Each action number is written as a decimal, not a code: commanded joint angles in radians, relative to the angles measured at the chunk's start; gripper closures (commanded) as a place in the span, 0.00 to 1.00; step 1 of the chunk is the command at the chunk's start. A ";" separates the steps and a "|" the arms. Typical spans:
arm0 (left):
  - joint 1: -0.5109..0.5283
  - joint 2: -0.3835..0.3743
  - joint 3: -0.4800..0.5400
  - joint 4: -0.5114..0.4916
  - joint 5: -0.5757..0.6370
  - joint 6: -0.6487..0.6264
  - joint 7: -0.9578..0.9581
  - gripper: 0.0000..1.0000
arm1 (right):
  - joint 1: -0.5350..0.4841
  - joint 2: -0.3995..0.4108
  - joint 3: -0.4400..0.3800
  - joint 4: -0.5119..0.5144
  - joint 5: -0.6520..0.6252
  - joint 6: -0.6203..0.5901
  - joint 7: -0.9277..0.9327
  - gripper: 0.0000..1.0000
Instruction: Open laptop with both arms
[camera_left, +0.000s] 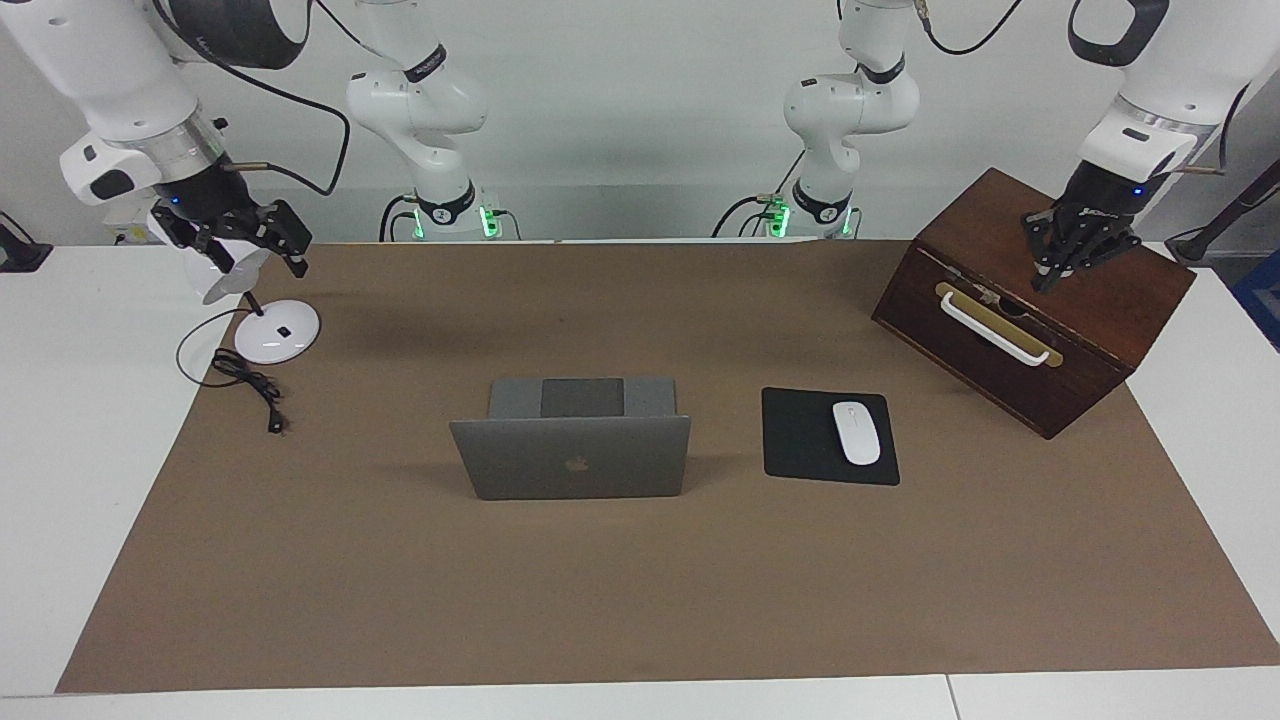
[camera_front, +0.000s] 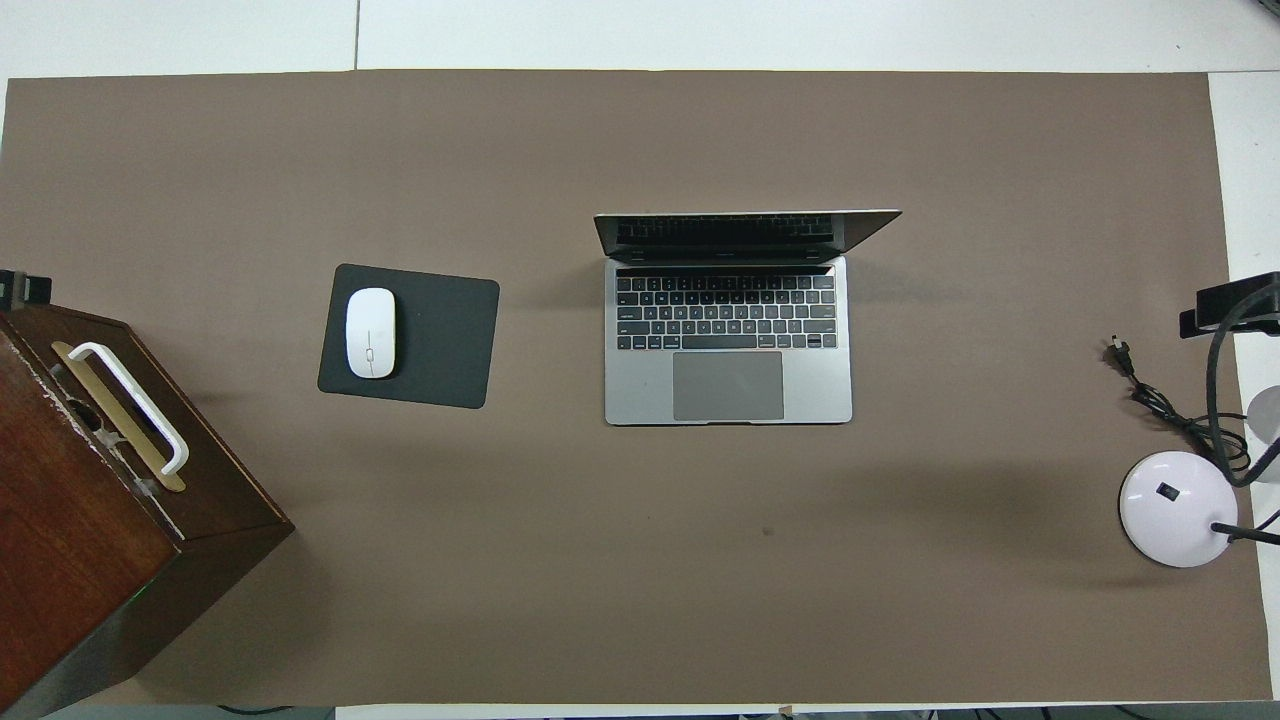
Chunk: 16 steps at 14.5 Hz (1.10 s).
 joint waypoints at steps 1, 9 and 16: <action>0.021 0.061 -0.008 0.089 -0.003 -0.050 0.002 1.00 | -0.015 -0.028 0.008 -0.038 -0.010 0.028 -0.015 0.00; 0.020 0.177 -0.005 0.178 0.013 -0.119 -0.022 1.00 | -0.015 -0.030 0.008 -0.038 -0.010 0.028 -0.015 0.00; 0.006 0.197 -0.006 0.178 0.047 -0.156 -0.143 1.00 | -0.013 -0.028 0.008 -0.038 -0.010 0.028 -0.013 0.00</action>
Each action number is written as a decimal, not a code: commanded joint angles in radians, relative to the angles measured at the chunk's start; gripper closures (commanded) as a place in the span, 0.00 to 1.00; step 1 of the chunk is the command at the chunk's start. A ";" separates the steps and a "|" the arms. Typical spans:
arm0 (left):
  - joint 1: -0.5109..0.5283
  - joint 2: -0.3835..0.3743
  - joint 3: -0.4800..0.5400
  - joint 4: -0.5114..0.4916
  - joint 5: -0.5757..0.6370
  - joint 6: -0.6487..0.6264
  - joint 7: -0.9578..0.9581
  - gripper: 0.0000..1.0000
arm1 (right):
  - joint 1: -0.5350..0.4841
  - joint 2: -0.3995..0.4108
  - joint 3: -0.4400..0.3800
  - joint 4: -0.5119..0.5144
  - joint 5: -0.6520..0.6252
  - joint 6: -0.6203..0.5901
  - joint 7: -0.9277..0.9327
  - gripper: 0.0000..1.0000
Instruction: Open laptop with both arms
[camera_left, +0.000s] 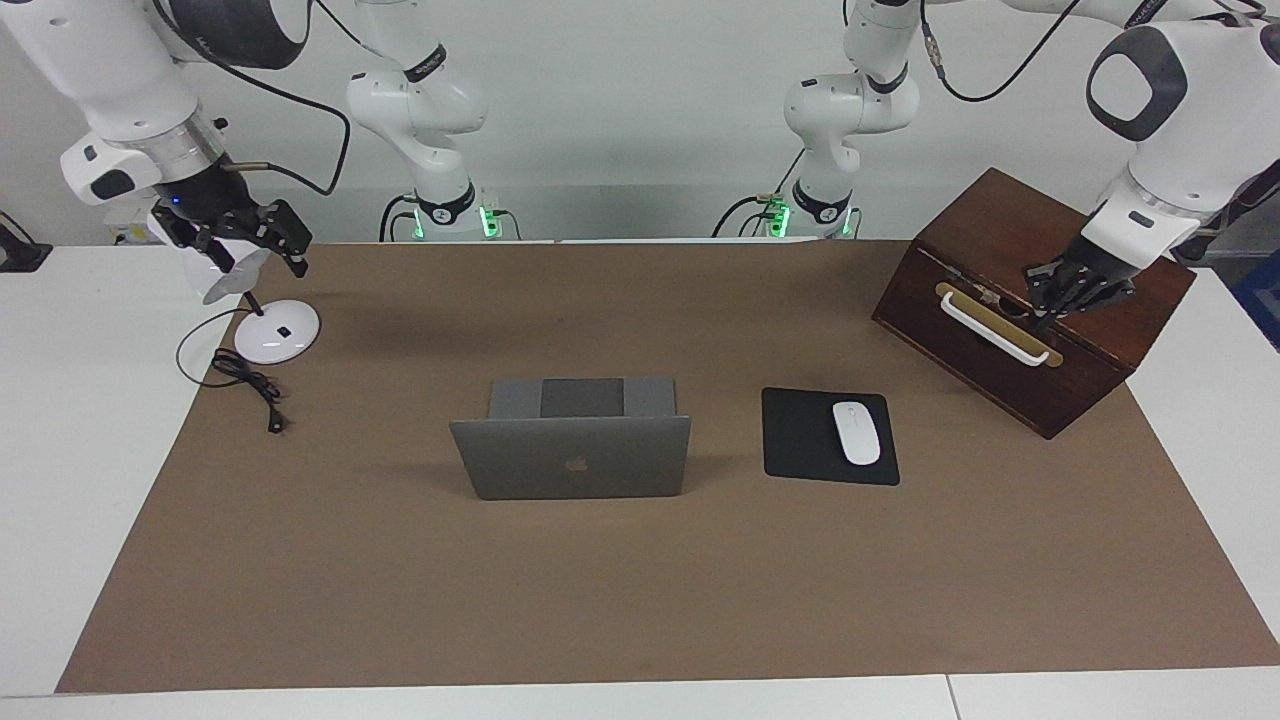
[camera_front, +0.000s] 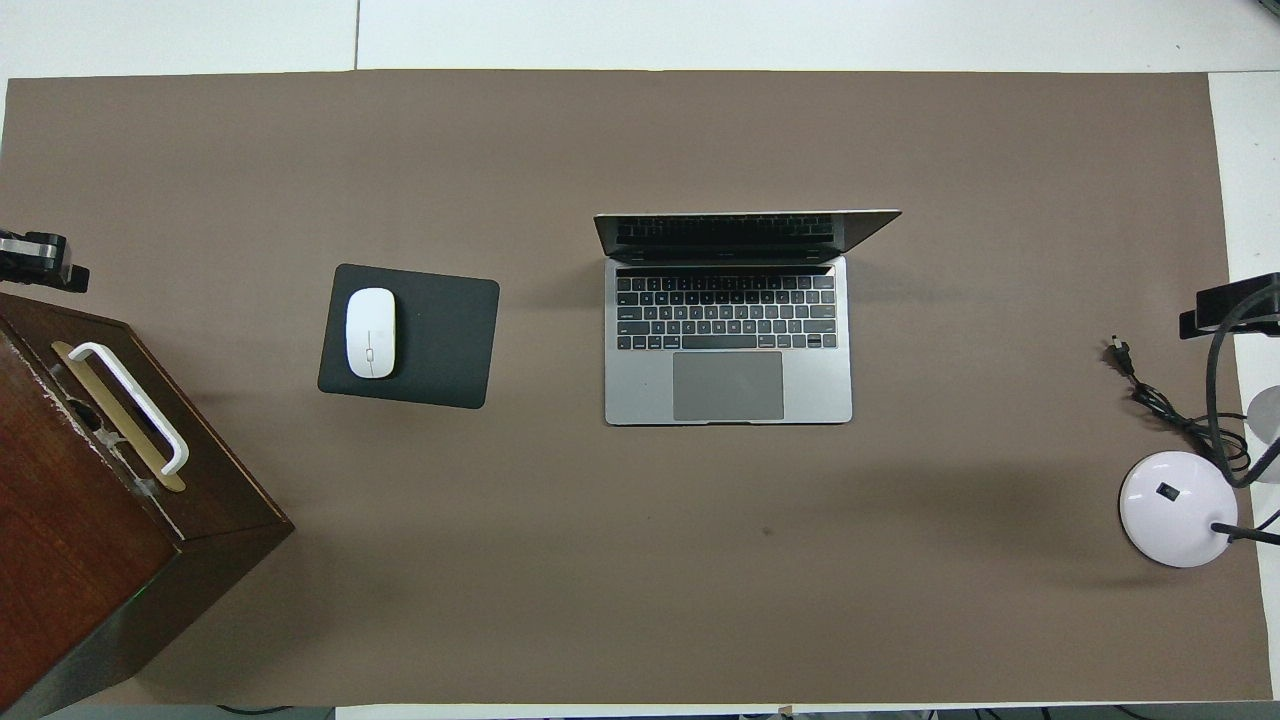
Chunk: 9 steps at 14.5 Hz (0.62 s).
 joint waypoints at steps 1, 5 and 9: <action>-0.007 0.014 -0.001 0.040 0.021 -0.041 -0.045 1.00 | -0.015 -0.027 0.008 -0.034 -0.010 0.028 -0.013 0.00; -0.015 0.014 -0.001 0.040 0.024 -0.042 -0.068 1.00 | -0.015 -0.029 0.008 -0.036 -0.010 0.028 -0.015 0.00; -0.038 0.003 -0.005 0.040 0.072 -0.048 -0.094 1.00 | -0.013 -0.027 0.008 -0.036 -0.010 0.028 -0.013 0.00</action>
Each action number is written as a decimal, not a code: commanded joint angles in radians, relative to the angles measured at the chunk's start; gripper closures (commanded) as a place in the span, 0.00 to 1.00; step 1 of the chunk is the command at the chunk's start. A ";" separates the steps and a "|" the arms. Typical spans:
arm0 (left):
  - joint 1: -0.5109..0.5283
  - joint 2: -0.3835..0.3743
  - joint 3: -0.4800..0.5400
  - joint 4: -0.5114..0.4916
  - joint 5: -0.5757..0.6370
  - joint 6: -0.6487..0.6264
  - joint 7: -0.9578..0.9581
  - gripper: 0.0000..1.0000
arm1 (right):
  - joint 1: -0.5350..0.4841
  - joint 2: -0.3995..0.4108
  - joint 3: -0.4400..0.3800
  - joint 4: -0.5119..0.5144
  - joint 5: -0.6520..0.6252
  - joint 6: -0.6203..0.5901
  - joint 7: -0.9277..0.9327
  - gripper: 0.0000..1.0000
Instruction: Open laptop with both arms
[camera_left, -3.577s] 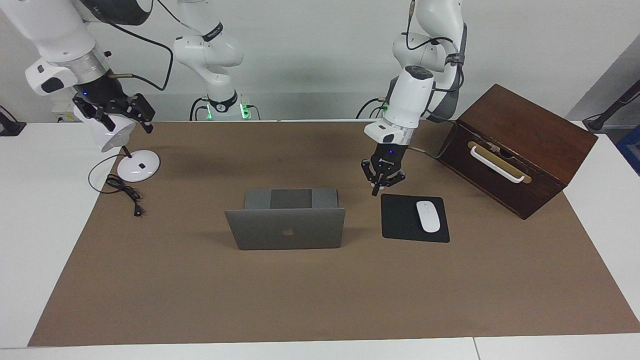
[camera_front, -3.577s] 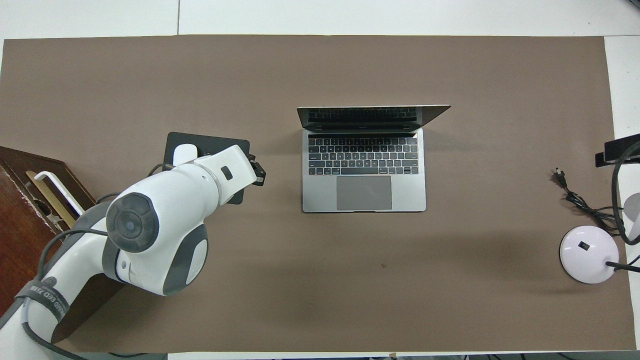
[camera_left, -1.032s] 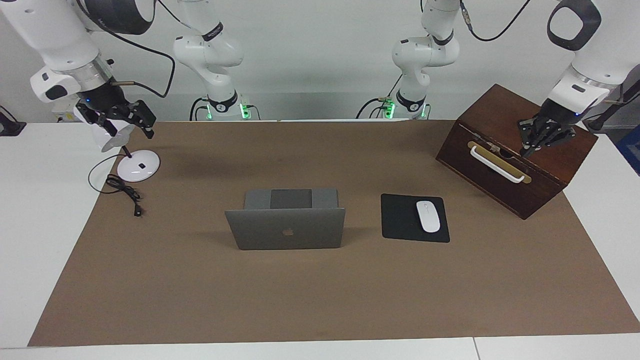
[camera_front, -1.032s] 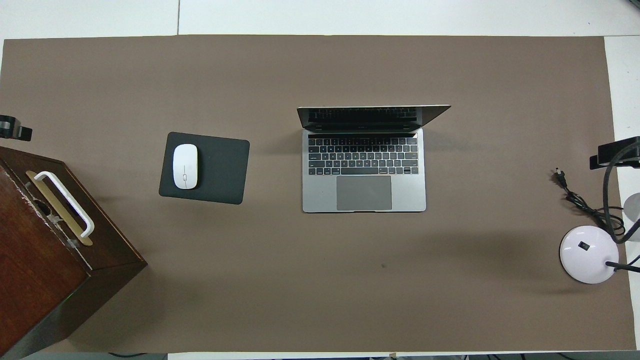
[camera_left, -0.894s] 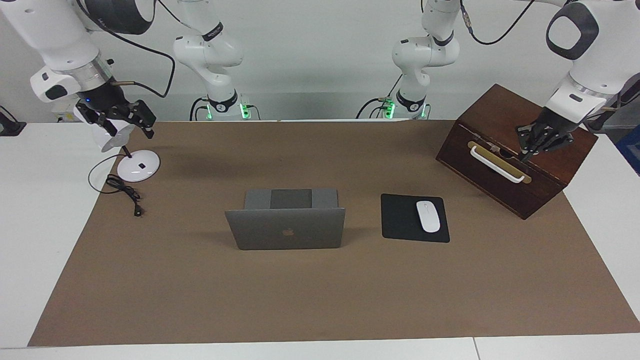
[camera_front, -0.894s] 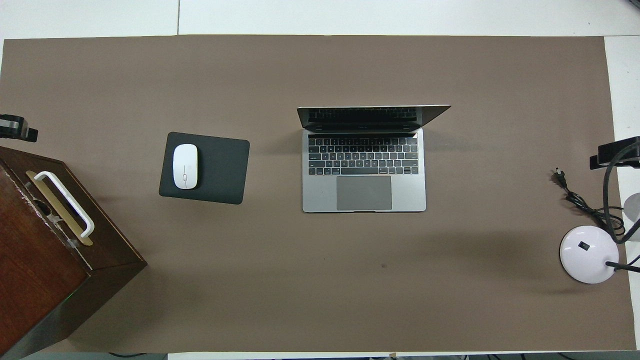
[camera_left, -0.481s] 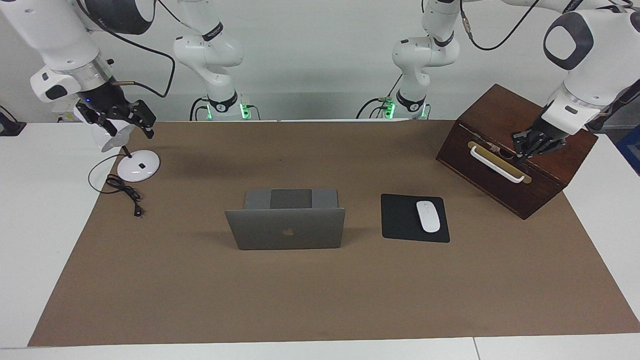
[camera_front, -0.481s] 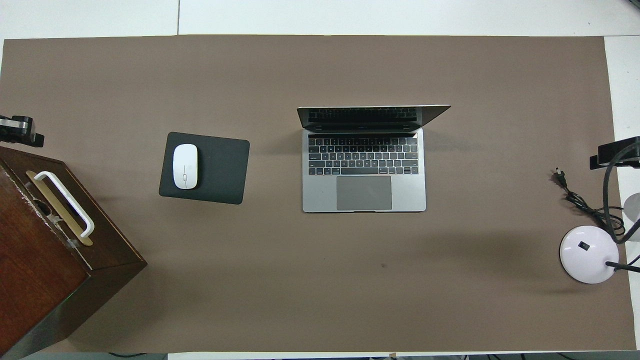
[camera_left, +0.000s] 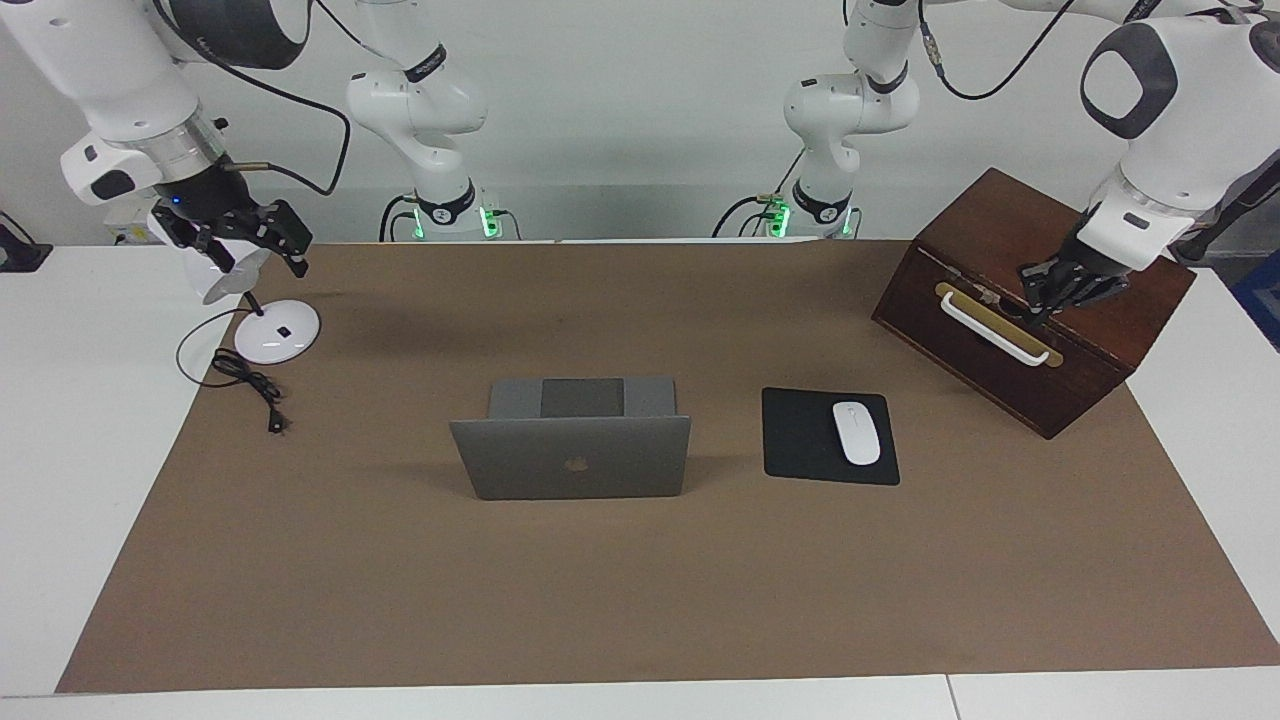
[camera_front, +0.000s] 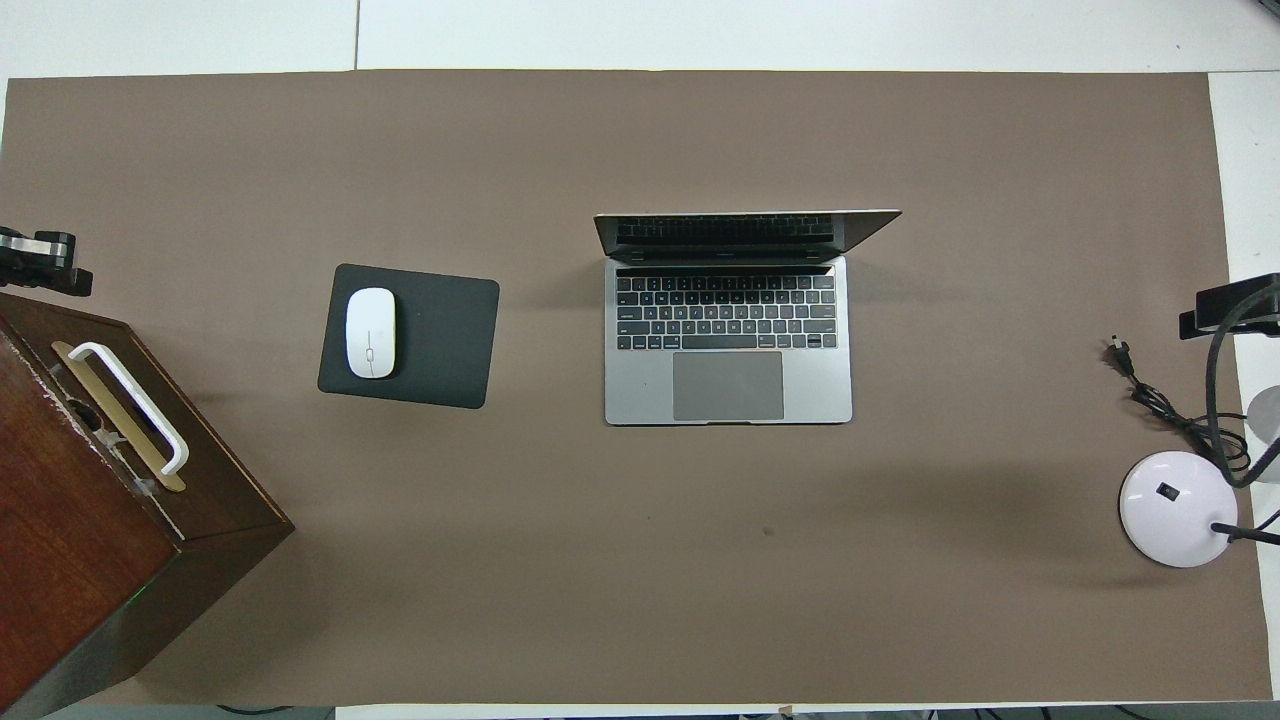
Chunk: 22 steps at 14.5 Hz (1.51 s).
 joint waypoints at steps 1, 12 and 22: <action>-0.014 0.000 0.002 0.030 0.029 -0.030 -0.026 1.00 | -0.015 -0.027 0.008 -0.035 -0.010 0.028 -0.013 0.00; -0.016 -0.038 -0.003 -0.007 0.037 0.000 -0.080 0.00 | -0.013 -0.027 0.008 -0.035 -0.010 0.036 -0.015 0.00; -0.020 -0.064 -0.010 -0.020 0.037 -0.003 -0.075 0.00 | -0.015 -0.027 0.008 -0.035 -0.010 0.036 -0.016 0.00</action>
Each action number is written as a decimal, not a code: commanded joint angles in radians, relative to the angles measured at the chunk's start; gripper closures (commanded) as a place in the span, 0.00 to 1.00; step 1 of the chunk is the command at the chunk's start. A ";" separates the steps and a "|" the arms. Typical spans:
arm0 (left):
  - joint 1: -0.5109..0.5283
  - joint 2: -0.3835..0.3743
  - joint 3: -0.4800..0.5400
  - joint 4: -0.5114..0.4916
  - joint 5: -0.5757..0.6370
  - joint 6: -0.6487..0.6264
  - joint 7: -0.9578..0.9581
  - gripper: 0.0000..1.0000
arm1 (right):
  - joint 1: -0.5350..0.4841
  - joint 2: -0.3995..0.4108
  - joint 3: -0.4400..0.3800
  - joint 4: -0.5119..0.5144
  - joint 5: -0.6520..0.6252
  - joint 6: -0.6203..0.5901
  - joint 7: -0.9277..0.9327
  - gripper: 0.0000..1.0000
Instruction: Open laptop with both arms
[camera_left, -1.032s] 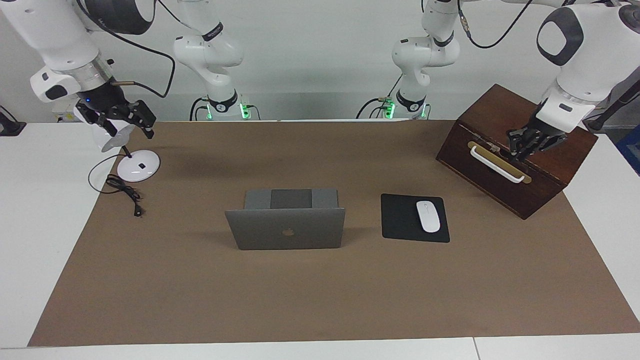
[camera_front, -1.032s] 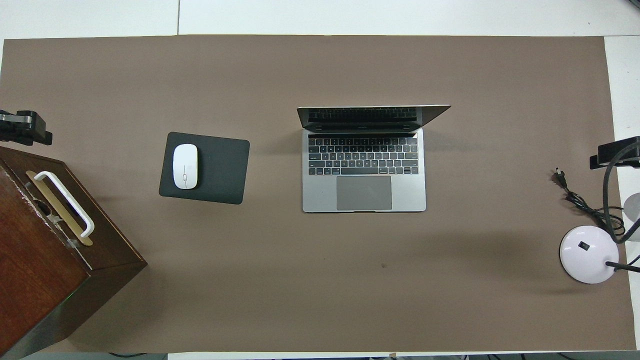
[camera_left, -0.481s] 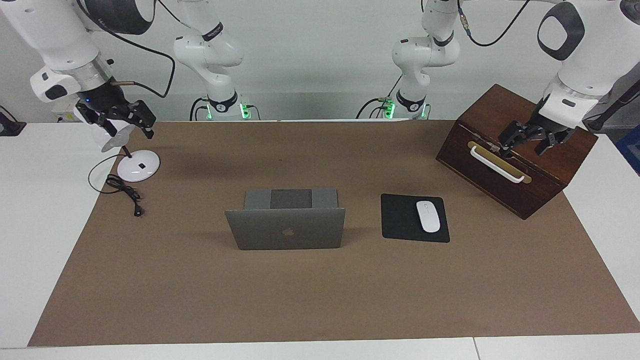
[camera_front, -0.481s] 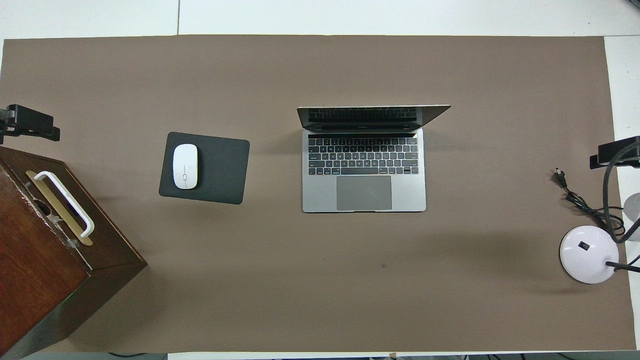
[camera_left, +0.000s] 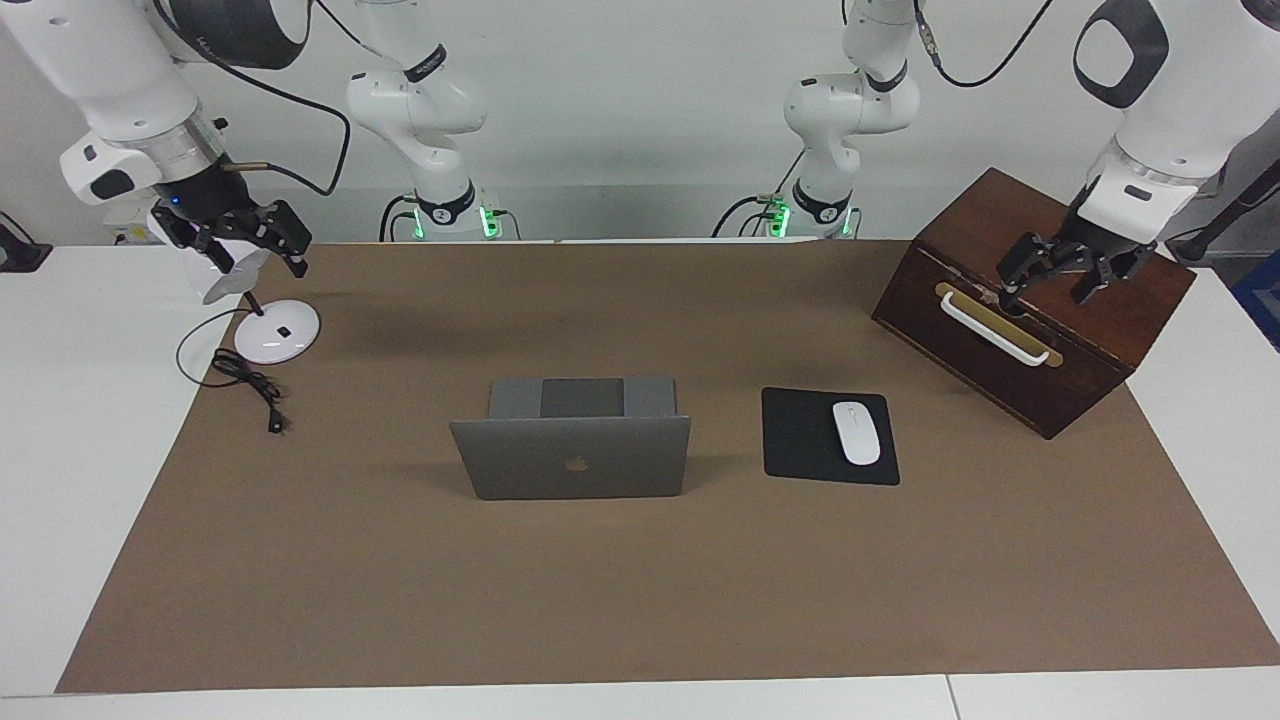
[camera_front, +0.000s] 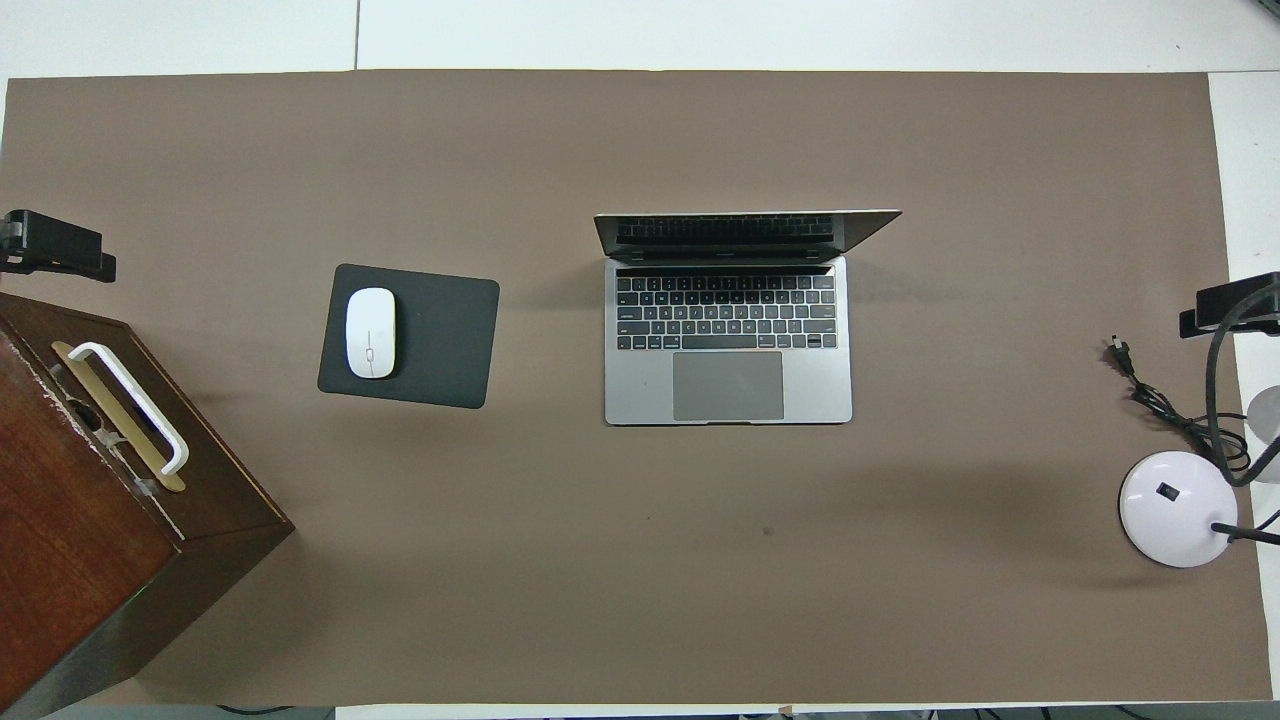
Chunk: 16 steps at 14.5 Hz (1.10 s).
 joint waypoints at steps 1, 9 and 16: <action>-0.016 -0.026 0.003 -0.029 0.026 0.000 -0.010 0.00 | -0.015 -0.026 0.008 -0.035 -0.011 0.032 -0.016 0.00; -0.032 -0.036 0.003 -0.053 0.025 0.048 -0.013 0.00 | -0.013 -0.026 0.008 -0.035 -0.011 0.033 -0.015 0.00; -0.024 -0.040 0.005 -0.059 0.019 0.023 -0.028 0.00 | -0.013 -0.026 0.008 -0.033 -0.010 0.033 -0.015 0.00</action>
